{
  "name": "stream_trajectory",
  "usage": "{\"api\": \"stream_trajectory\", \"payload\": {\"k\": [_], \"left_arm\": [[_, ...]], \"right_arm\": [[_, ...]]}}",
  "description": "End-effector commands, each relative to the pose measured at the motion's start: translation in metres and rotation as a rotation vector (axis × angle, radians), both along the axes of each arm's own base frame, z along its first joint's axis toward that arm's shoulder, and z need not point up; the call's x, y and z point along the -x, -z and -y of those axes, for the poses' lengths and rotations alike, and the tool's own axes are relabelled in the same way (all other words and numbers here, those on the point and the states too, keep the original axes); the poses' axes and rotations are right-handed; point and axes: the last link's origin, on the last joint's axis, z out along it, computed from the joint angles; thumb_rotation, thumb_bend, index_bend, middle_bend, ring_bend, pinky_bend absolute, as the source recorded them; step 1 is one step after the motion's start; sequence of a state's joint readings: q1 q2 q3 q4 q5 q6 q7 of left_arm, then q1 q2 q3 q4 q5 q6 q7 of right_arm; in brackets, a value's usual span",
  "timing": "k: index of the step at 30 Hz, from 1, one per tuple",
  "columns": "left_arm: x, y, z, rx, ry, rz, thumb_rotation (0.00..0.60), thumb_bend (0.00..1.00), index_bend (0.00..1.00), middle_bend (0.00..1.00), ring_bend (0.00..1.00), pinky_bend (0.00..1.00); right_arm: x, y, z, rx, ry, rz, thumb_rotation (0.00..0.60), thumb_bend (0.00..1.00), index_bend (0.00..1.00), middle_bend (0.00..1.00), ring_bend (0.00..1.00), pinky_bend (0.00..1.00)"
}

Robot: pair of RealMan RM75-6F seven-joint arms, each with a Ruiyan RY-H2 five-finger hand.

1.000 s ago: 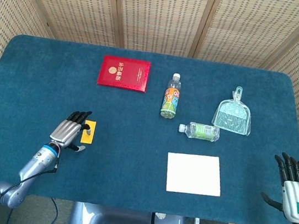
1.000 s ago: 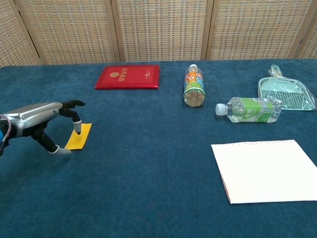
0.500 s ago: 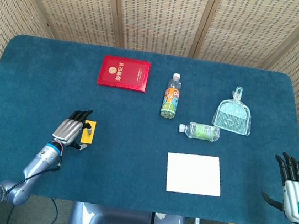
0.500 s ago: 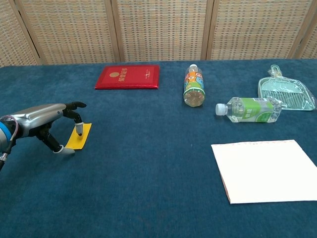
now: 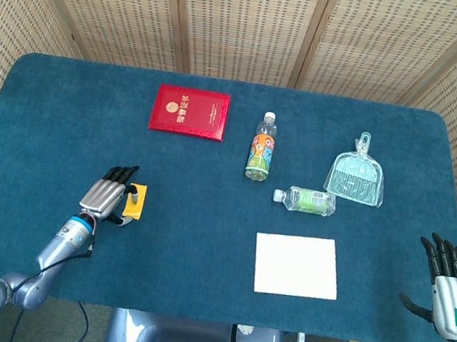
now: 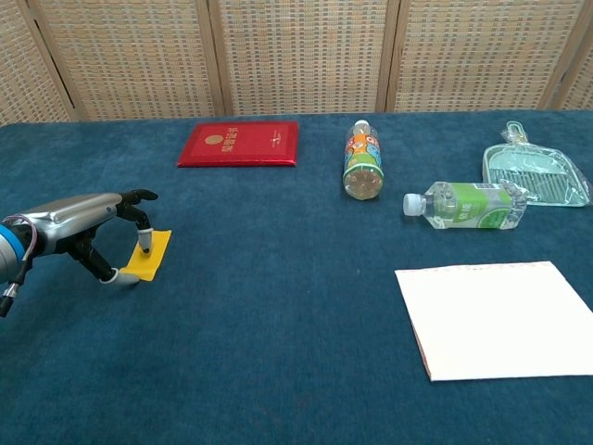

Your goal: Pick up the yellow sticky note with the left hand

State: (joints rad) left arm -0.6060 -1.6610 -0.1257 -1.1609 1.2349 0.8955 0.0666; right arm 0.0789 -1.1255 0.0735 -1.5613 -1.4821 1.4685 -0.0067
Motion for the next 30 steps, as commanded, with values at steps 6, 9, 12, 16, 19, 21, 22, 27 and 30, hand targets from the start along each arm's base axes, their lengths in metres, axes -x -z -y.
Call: {"api": "stream_trajectory", "payload": {"k": [6,9,12,16,19,21,22,27,30], "left_arm": [[0.0001,-0.0001,-0.0014,-0.001,-0.003,0.002,0.6,0.3,0.49,0.0,0.0,0.0],[0.0003,-0.0004,-0.0023,-0.004,-0.003,-0.001,0.6,0.35,0.5,0.0,0.0,0.0],[0.0009,0.0003,-0.0031,-0.004,-0.006,-0.006,0.6,0.36,0.5,0.0,0.0,0.0],[0.0003,0.0012,-0.0031,-0.002,-0.008,-0.005,0.6,0.36,0.52,0.0,0.0,0.0],[-0.0002,0.0019,-0.0027,0.0,-0.005,-0.006,0.6,0.36,0.54,0.0,0.0,0.0],[-0.0009,0.0023,-0.0026,0.002,-0.002,-0.004,0.6,0.37,0.56,0.0,0.0,0.0],[-0.0013,0.0025,-0.0025,0.003,0.0,-0.003,0.6,0.38,0.58,0.0,0.0,0.0],[-0.0012,0.0026,-0.003,0.0,0.008,-0.016,0.6,0.4,0.61,0.0,0.0,0.0],[-0.0011,0.0025,-0.0038,0.005,-0.001,-0.017,0.6,0.42,0.62,0.0,0.0,0.0]], "right_arm": [[0.0,0.0002,0.0,-0.001,0.001,0.002,0.6,0.0,0.06,0.0,0.0,0.0],[0.0,0.0002,0.0,-0.001,0.002,0.003,0.6,0.0,0.06,0.0,0.0,0.0],[0.0002,-0.0003,-0.0001,0.0,0.002,0.005,0.6,0.0,0.07,0.0,0.0,0.0],[0.0,-0.0003,-0.0001,-0.002,0.002,0.006,0.6,0.0,0.07,0.0,0.0,0.0],[0.0,-0.0004,-0.0001,-0.001,0.001,0.007,0.6,0.0,0.07,0.0,0.0,0.0],[0.0001,-0.0004,-0.0002,-0.002,0.001,0.007,0.6,0.0,0.07,0.0,0.0,0.0],[-0.0001,-0.0007,0.0,0.0,0.001,0.007,0.6,0.0,0.07,0.0,0.0,0.0],[0.0001,-0.0007,-0.0002,-0.001,0.001,0.009,0.6,0.0,0.07,0.0,0.0,0.0],[0.0001,-0.0004,-0.0001,-0.003,0.001,0.009,0.6,0.0,0.07,0.0,0.0,0.0]]}}
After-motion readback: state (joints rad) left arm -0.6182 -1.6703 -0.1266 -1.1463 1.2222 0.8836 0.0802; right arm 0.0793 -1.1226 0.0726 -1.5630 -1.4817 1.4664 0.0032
